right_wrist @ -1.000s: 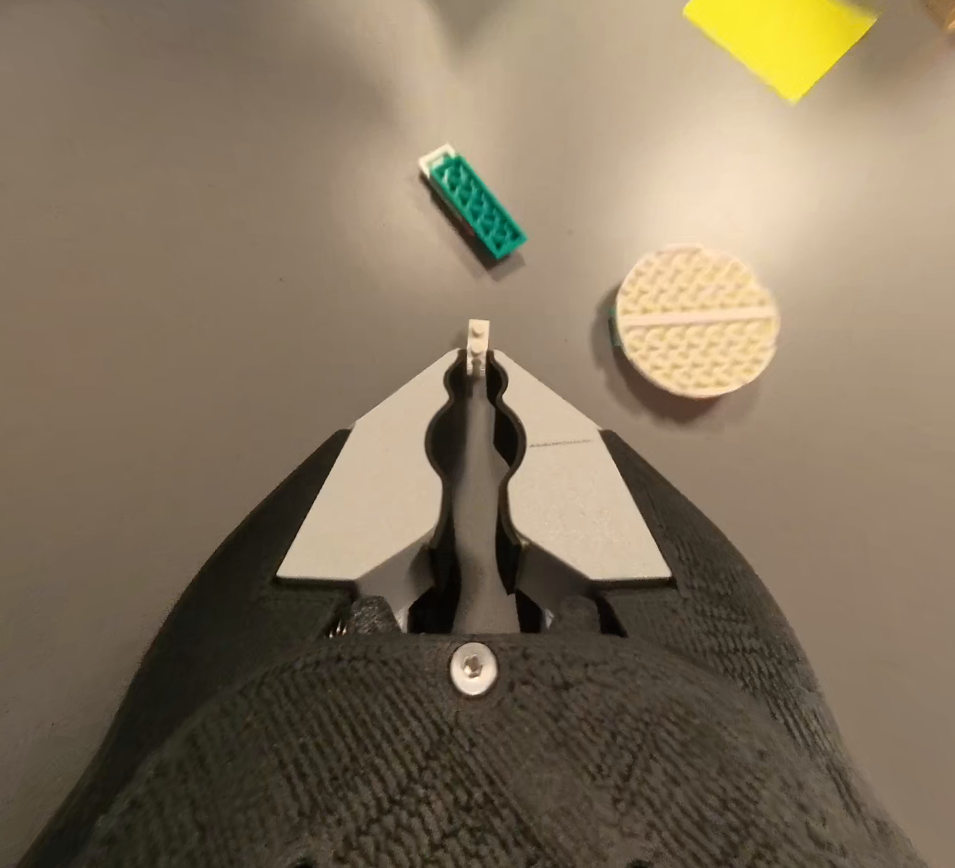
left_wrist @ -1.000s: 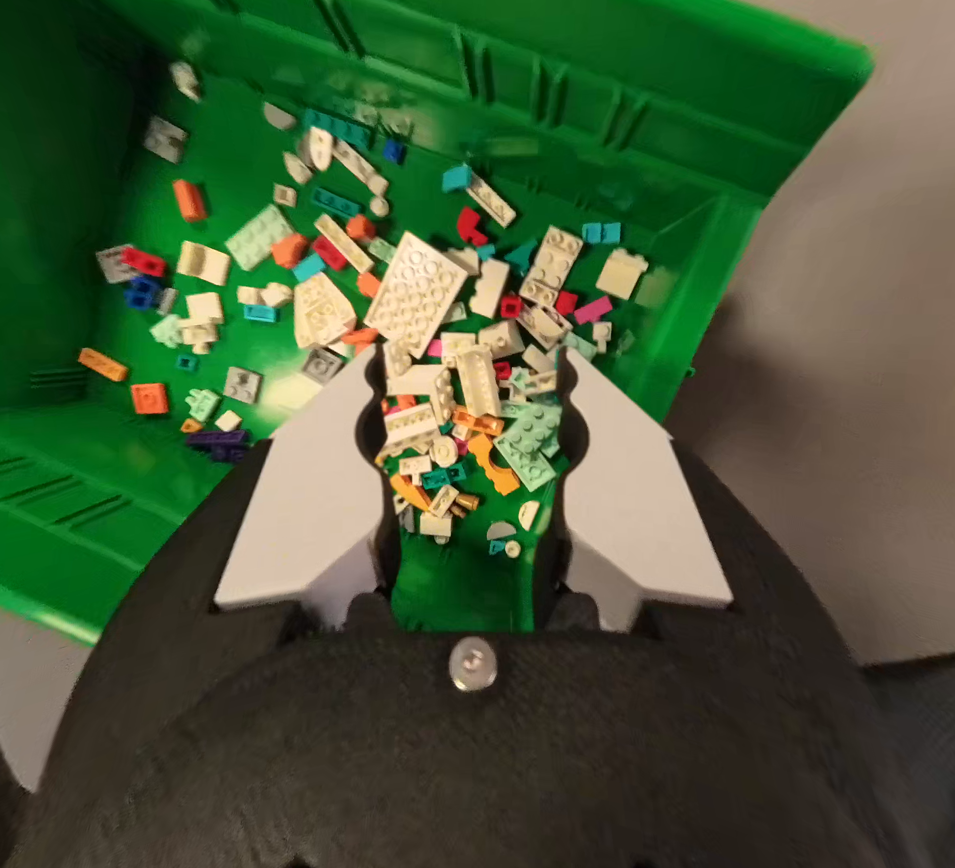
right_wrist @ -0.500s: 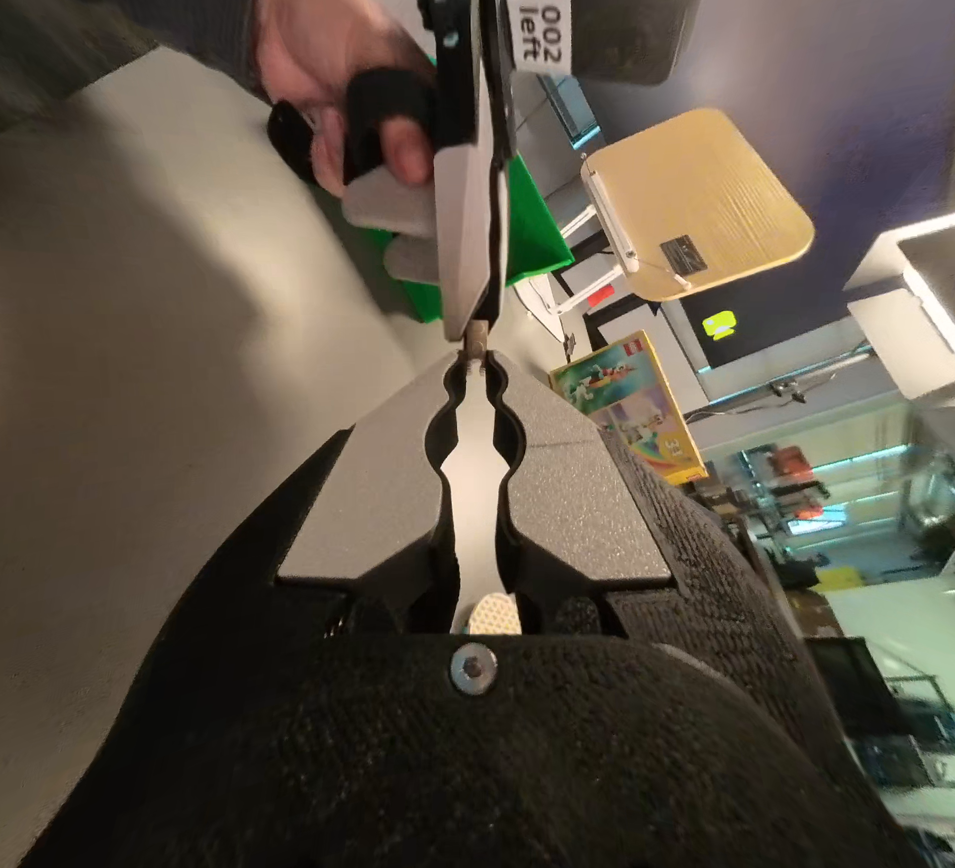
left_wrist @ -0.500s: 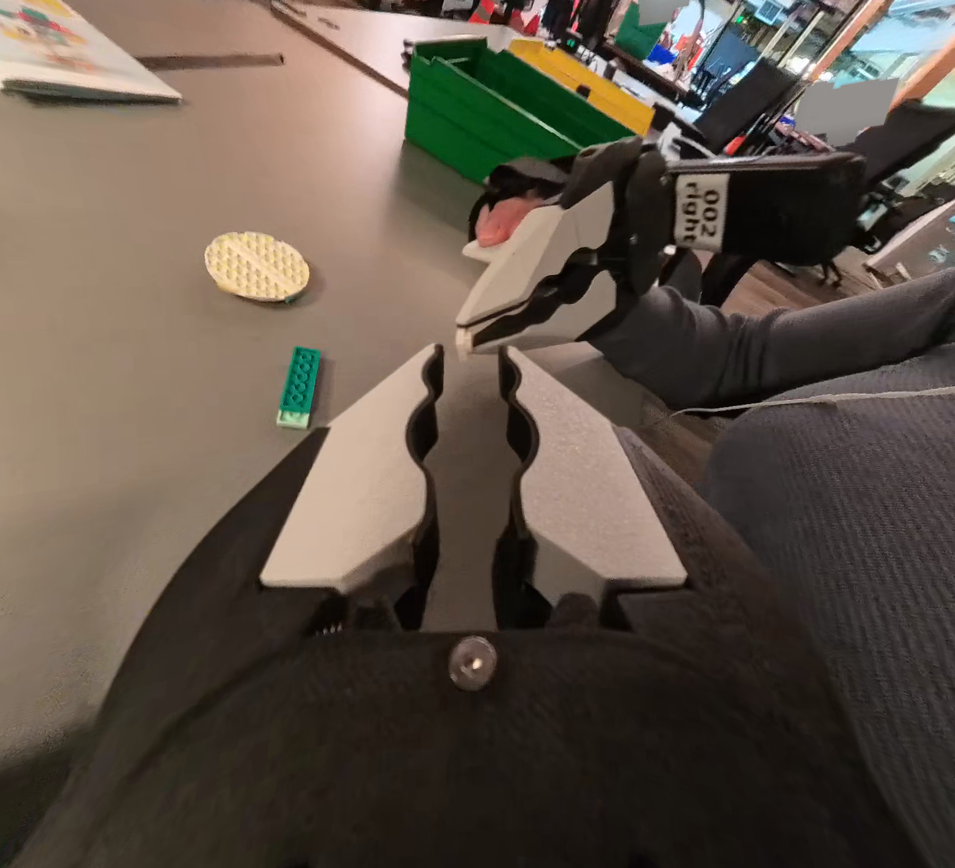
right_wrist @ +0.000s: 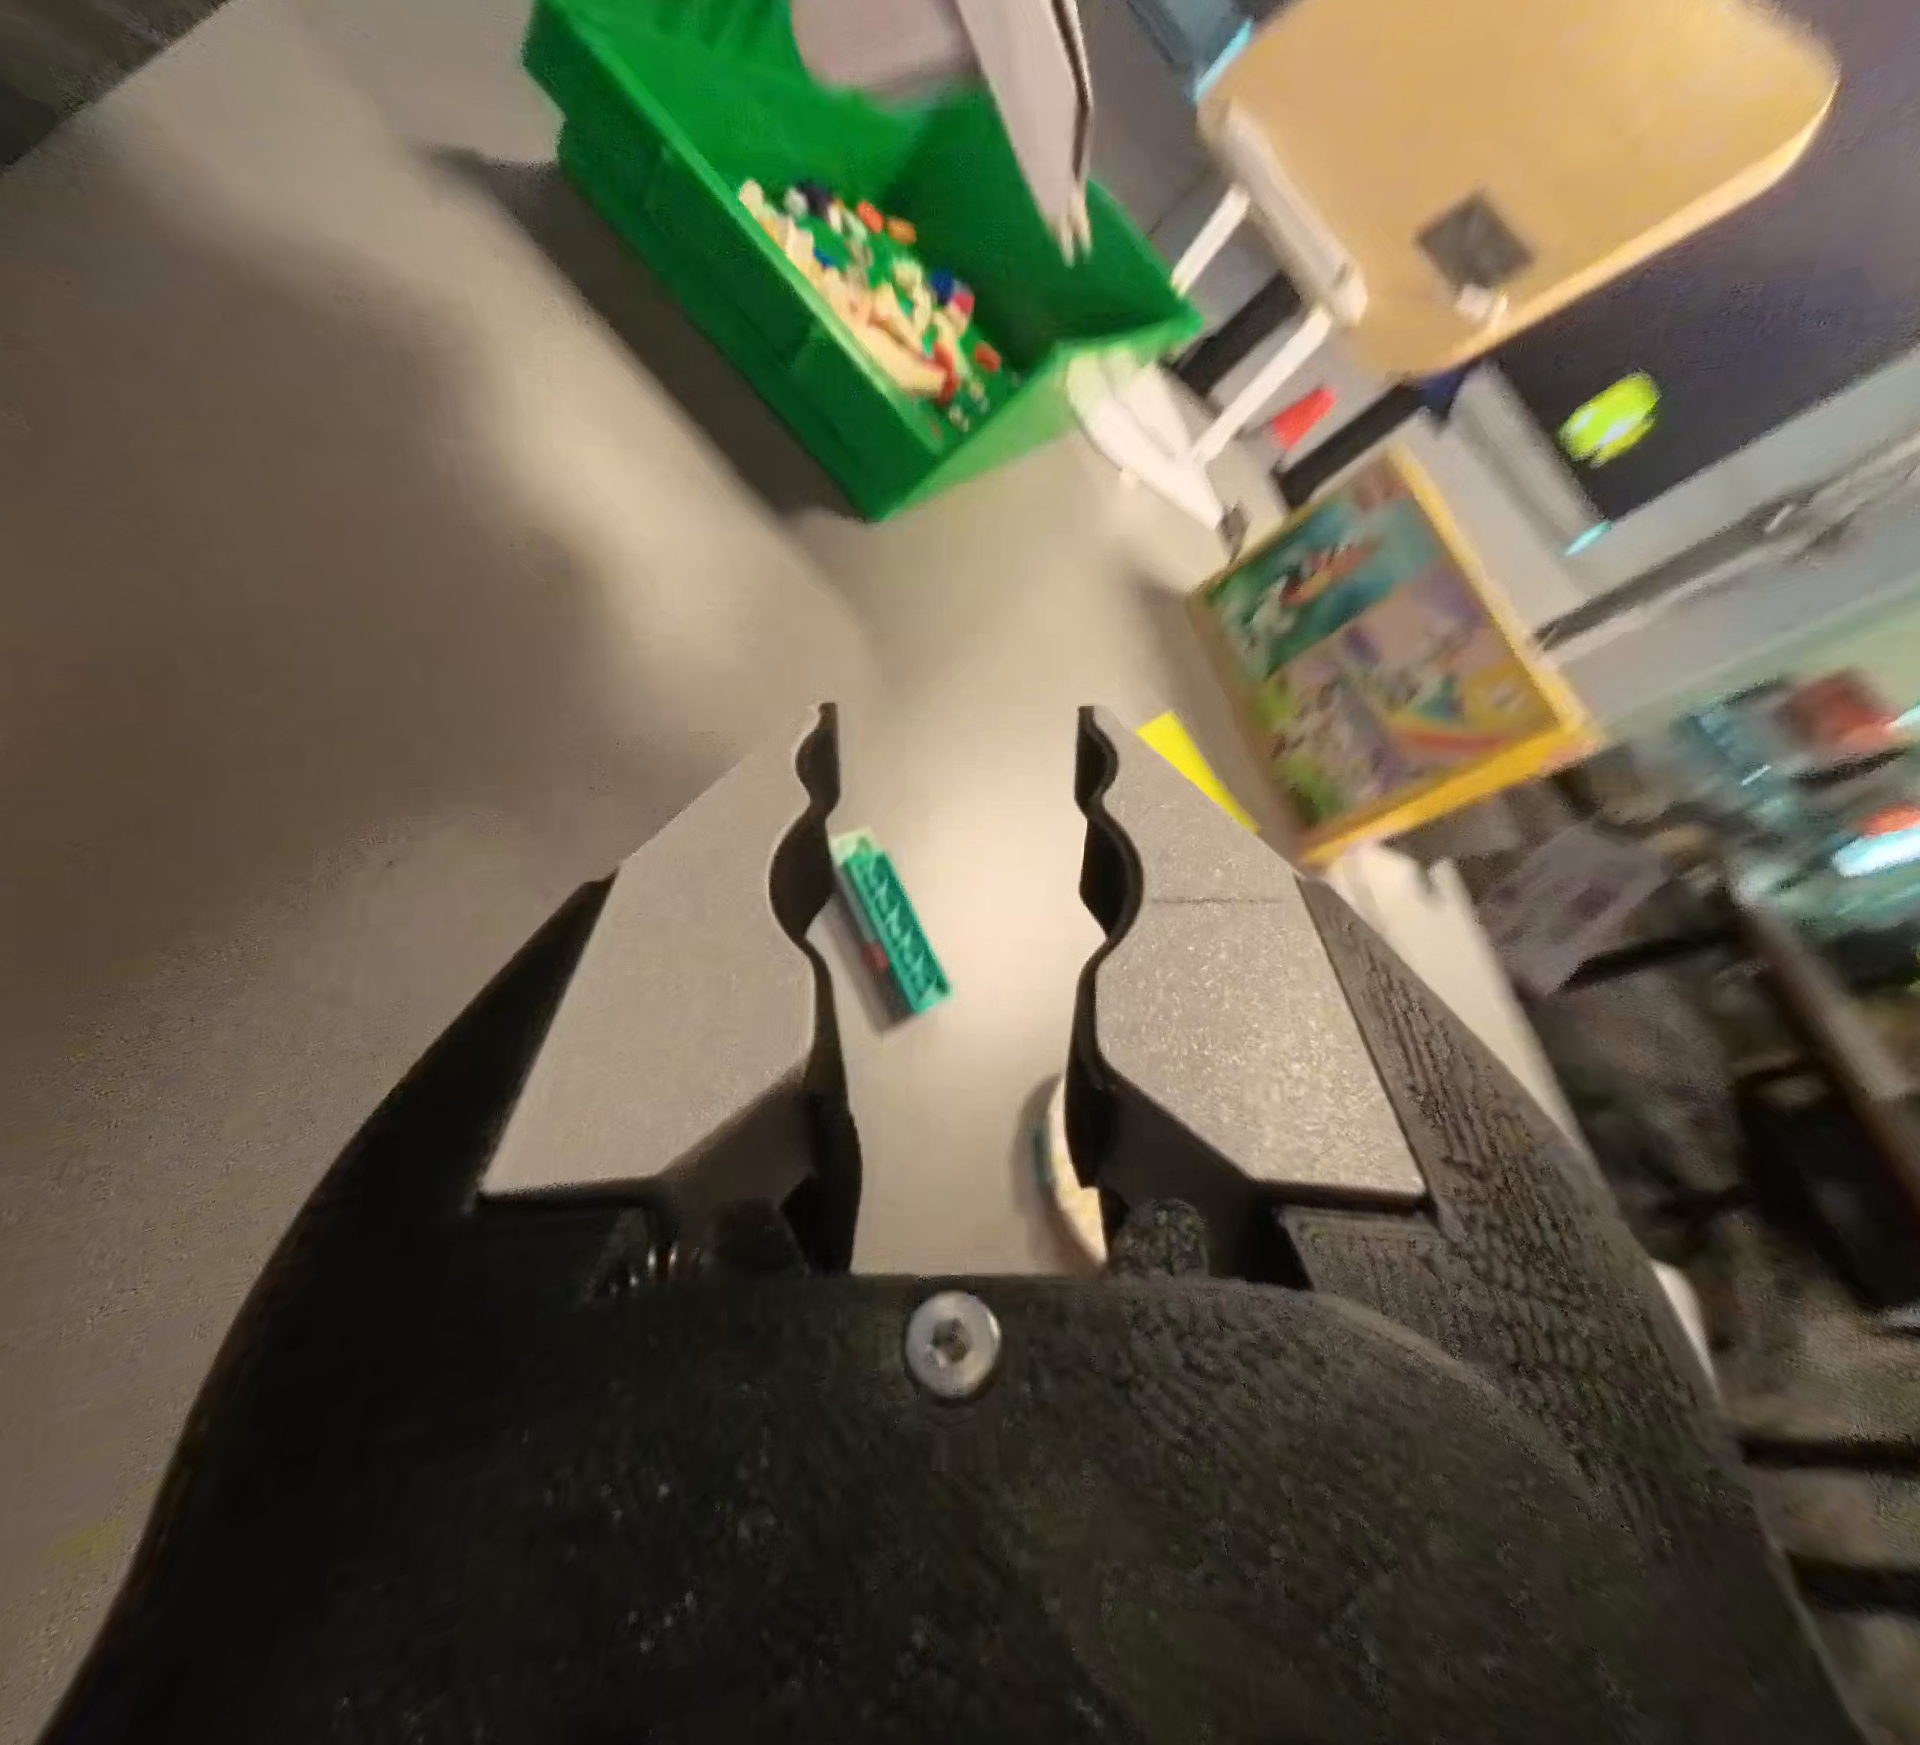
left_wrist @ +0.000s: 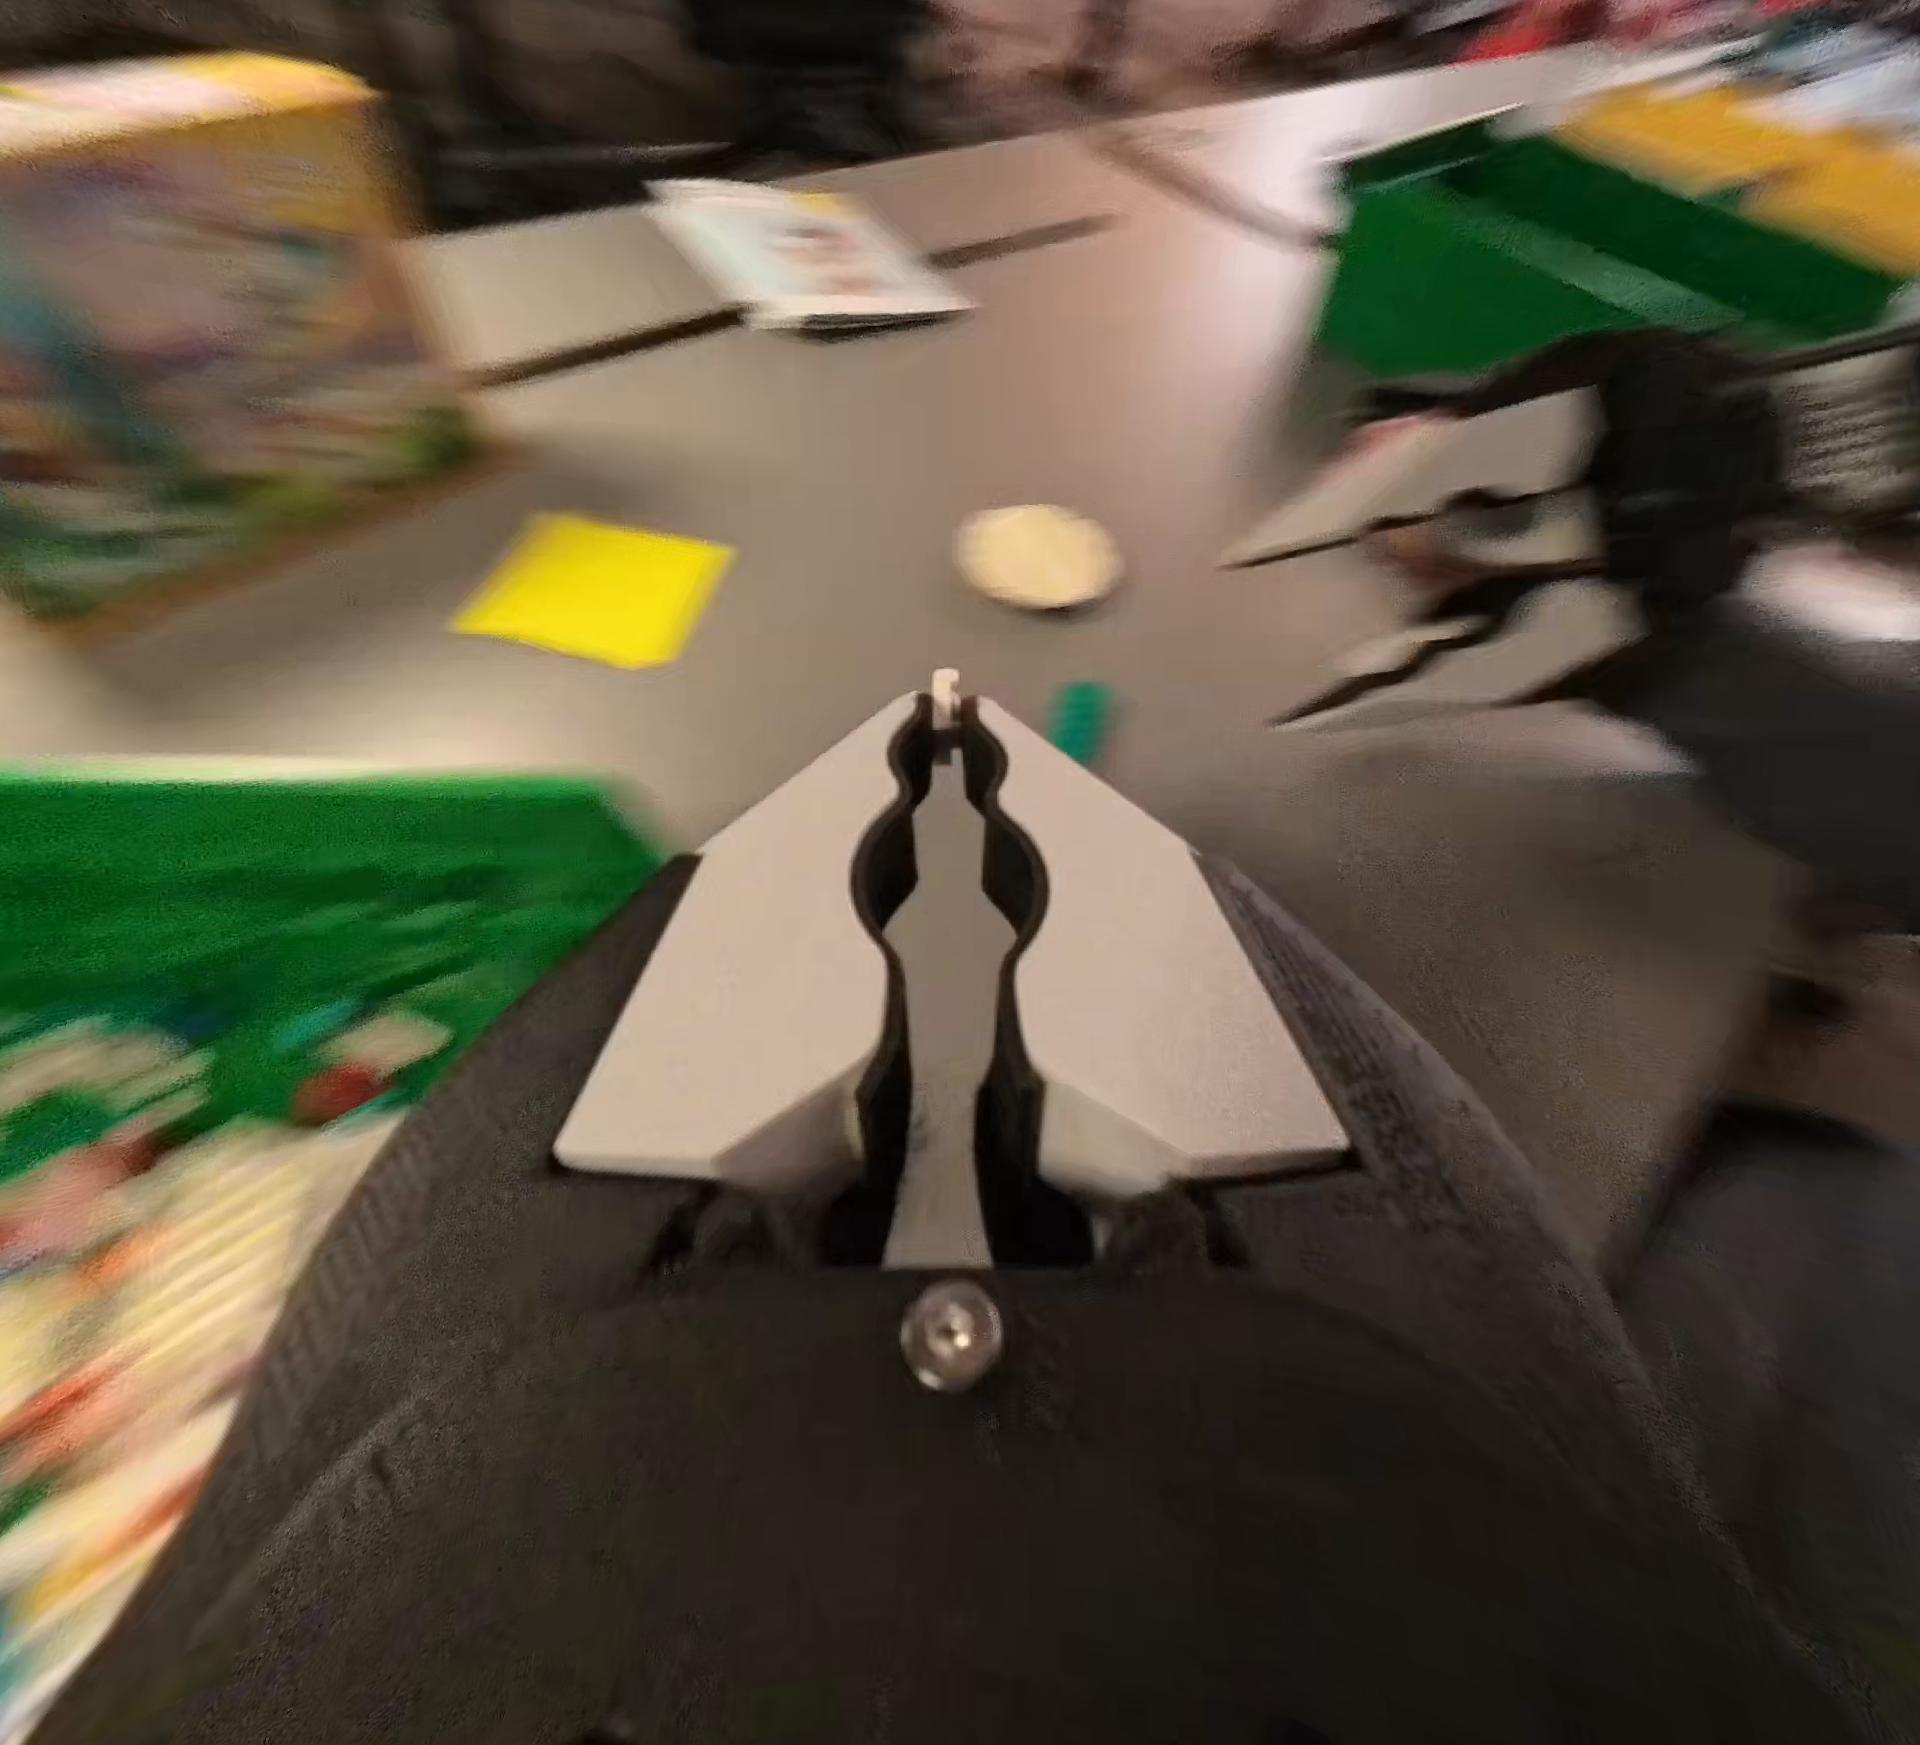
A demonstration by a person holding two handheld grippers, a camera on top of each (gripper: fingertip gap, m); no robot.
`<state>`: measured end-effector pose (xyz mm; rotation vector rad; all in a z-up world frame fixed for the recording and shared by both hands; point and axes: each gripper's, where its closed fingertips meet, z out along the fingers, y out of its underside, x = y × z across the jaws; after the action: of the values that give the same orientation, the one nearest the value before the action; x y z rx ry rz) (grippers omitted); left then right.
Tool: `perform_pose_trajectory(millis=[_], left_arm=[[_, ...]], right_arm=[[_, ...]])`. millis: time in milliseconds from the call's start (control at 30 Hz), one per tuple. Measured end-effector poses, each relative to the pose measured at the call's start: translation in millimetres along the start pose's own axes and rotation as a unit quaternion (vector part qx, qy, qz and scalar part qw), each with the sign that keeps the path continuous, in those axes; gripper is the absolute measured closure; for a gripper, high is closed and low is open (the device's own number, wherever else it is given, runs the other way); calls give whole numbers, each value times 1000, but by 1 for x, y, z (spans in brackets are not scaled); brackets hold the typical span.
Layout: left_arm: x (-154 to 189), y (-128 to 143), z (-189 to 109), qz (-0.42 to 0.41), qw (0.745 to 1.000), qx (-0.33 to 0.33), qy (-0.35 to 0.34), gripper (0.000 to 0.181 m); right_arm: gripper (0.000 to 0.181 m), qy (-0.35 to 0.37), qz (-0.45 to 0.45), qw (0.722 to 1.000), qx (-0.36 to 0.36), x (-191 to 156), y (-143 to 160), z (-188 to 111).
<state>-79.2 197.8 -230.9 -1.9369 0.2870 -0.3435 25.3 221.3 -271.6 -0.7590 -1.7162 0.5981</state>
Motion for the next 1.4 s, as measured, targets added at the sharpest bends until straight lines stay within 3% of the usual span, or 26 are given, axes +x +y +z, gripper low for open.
perform_pose_trajectory(millis=[67, 167, 300, 400, 467, 533, 600, 633, 700, 800, 867, 1000, 1100, 1133, 1300, 1400], left_arm=[[-61, 9, -29, 32, 986, -62, -151, 178], [-105, 24, -55, 38, 966, -136, -215, 177], [-145, 68, -66, -26, 933, -261, -246, 142], [-161, 91, -67, -74, 916, -299, -258, 122], [-166, 94, -70, -94, 907, -306, -274, 106], [-167, 78, -74, -80, 909, -273, -305, 104], [-152, 47, -71, -42, 927, -207, -309, 105], [-133, 30, -63, -18, 945, -167, -282, 106], [-81, 1, -38, 30, 978, -93, -184, 112], [13, 0, 3, 76, 995, -66, 19, 124], [45, 20, 28, 112, 986, -89, 79, 127], [57, 69, 71, 146, 970, -160, 107, 130], [64, 73, 84, 144, 970, -137, 138, 152], [66, 72, 84, 148, 969, -130, 150, 160], [65, 67, 84, 184, 965, -112, 150, 167], [65, 64, 86, 190, 964, -111, 148, 146]], right_arm=[[132, -26, 74, 996, -38, 1, 24, 2], [105, -70, 164, 979, -98, -9, 56, 10], [110, -139, 193, 959, -153, -26, 84, 19], [118, -171, 229, 946, -156, -26, 93, 22], [130, -183, 243, 942, -139, -22, 92, 23], [139, -193, 250, 938, -142, -18, 95, 24], [152, -208, 254, 932, -154, -17, 98, 26], [166, -221, 254, 928, -161, -19, 99, 27], [168, -232, 248, 925, -169, -22, 99, 30], [168, -206, 160, 953, -156, -20, 95, 30], [168, -157, 69, 977, -130, -12, 85, 29], [168, -36, -134, 987, -78, 3, 54, 19], [168, 11, -240, 968, -71, 1, 41, 11], [168, 20, -262, 962, -73, 1, 40, 9], [168, 53, -327, 941, -67, 3, 31, 3], [168, 56, -334, 939, -56, 1, 25, 3]])
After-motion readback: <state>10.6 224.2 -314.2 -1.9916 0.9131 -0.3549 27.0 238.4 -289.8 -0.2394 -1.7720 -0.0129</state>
